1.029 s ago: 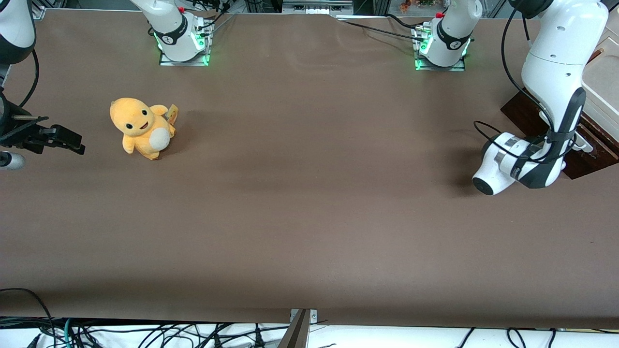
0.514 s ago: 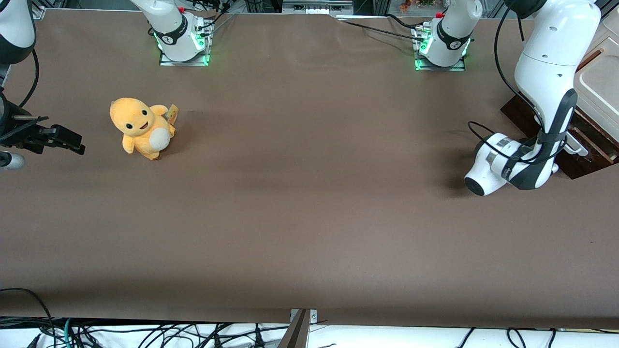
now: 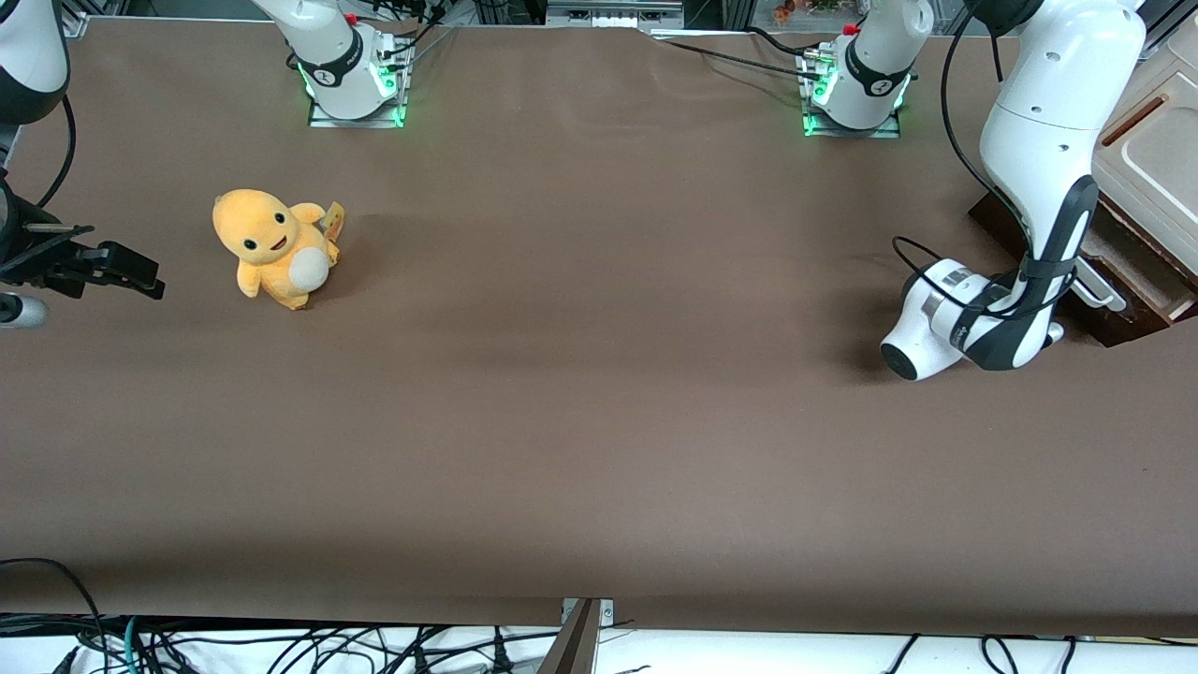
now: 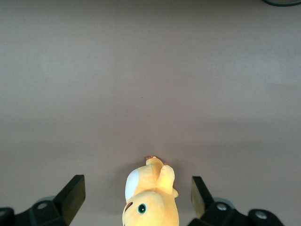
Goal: Open lower drawer with left arm only
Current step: 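Pull the handle with the left gripper, sliding the drawer outward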
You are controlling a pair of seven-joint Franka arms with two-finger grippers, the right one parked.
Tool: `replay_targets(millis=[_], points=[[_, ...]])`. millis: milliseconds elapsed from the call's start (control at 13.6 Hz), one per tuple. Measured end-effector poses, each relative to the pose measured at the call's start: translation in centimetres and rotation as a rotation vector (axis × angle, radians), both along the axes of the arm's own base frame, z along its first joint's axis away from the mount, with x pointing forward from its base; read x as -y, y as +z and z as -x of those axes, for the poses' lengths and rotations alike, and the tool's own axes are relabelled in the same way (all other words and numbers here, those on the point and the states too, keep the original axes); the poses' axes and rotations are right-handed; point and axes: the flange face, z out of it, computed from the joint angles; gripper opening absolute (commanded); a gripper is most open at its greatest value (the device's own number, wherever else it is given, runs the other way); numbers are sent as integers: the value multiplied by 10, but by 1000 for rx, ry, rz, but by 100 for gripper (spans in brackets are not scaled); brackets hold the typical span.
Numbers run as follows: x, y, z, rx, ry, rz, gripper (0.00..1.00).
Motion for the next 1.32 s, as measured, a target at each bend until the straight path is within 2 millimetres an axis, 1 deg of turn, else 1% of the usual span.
replay_targets(millis=[441, 1322], points=[[16, 5, -8, 10, -11, -4, 0], [26, 3, -13, 6, -20, -15, 0]])
